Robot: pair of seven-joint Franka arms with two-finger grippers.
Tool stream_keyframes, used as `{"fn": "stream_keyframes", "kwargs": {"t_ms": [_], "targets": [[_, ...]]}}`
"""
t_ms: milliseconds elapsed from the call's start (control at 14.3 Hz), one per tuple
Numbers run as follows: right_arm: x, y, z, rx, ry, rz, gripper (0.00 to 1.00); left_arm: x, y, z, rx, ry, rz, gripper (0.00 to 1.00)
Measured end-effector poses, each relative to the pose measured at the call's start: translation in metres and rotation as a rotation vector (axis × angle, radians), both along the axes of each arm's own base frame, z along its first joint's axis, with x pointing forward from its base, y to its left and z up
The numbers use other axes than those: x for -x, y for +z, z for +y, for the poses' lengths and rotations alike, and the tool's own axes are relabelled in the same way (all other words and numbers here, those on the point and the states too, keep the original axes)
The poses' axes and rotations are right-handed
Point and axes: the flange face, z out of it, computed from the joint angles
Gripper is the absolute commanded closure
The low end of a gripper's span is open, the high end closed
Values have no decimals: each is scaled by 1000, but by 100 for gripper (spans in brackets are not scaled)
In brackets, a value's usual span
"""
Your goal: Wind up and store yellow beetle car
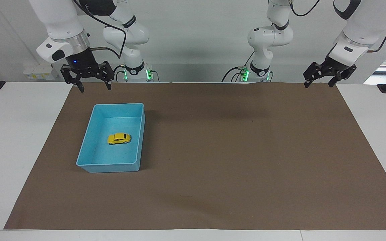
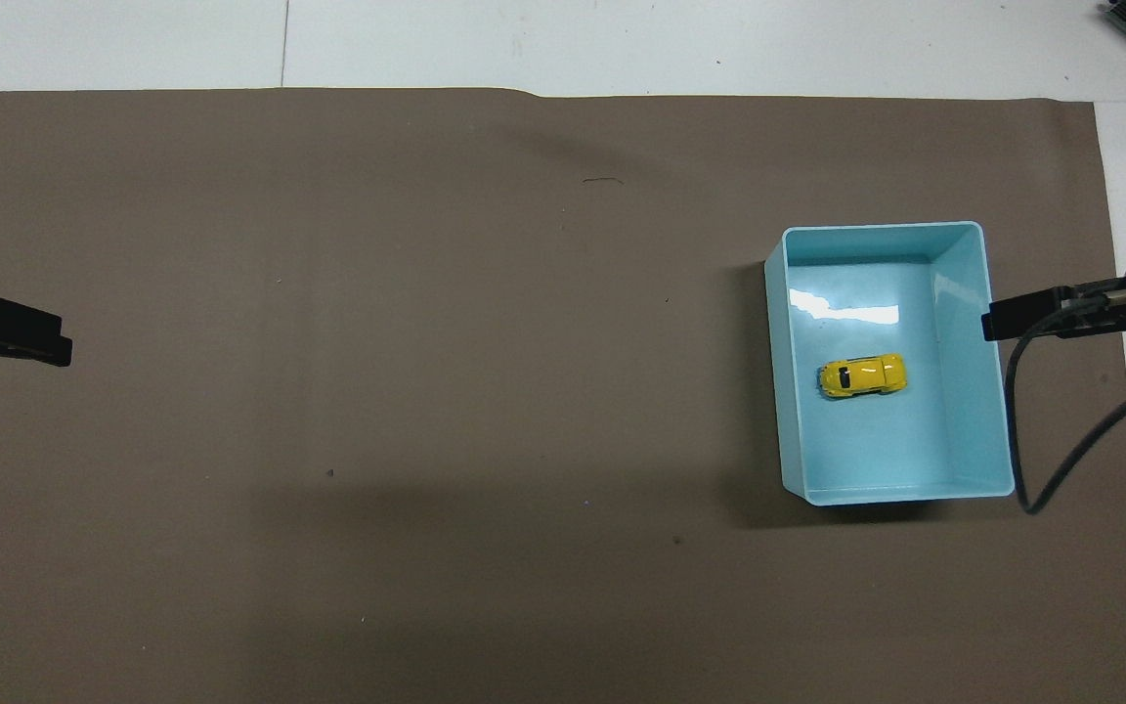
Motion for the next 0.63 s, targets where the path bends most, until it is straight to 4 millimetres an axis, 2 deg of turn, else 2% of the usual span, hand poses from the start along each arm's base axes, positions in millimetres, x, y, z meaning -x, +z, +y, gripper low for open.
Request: {"fn": "stream_keyframes", "kwargs": {"t_ms": [279,627], "targets": [[0,5,-13,11,-30,-8,0,0,0,0,0,0,0,0],[0,8,-14,23,-32,-15,0,0,0,0,0,0,0,0]]}}
